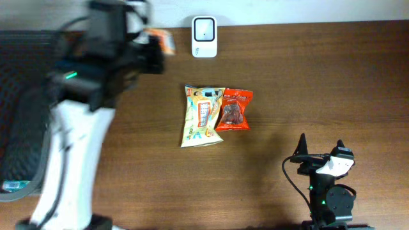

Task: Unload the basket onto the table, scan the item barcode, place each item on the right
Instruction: 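Carry the orange tissue pack right of the red bag and release it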

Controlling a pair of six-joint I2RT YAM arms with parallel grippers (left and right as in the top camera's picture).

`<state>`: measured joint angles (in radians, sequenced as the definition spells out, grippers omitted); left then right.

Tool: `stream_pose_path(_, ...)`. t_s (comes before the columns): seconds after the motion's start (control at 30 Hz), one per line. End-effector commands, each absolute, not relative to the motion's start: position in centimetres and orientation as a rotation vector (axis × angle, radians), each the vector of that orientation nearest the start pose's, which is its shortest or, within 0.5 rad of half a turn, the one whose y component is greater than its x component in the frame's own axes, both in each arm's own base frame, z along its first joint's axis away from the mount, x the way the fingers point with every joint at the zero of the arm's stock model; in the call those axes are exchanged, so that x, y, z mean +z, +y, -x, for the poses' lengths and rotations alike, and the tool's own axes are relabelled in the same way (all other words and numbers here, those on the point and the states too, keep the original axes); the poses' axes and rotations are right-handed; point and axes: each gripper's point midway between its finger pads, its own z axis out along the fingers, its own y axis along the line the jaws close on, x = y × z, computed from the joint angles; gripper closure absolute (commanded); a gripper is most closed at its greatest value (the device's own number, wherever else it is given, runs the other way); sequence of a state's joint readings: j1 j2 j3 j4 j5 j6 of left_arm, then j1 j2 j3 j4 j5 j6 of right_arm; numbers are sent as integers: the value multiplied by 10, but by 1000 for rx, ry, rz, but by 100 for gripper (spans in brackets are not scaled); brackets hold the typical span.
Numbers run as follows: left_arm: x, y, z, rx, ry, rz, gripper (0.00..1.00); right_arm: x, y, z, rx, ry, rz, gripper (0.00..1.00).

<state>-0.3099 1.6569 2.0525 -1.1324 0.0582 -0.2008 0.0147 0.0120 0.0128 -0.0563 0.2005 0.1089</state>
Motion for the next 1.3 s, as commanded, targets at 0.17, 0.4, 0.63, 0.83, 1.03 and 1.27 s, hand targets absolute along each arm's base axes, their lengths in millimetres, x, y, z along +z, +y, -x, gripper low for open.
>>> stream_pose_path(0.17,244,-296,-413,-511,2480,-568,100,159,-29,-244,-59,1617,-233,2)
stream_pose_path(0.4,151,-382,-403,-586,2597,-574,100,159,-29,-244,-59,1617,-233,2)
stream_pose_path(0.63,108,-412,-389,-630,2707,-423,100,159,-29,-244,-59,1617,-233,2)
stream_pose_path(0.83,85,-424,-390,-664,2730,-397,93,159,-29,-244,-59,1617,-233,2)
stream_pose_path(1.03,79,-437,-406,-703,2655,-392,56,159,-29,-244,-59,1617,-233,2)
stream_pose_path(1.27,82,-431,-416,-600,2581,-519,1,159,-29,-244,-59,1617,-233,2)
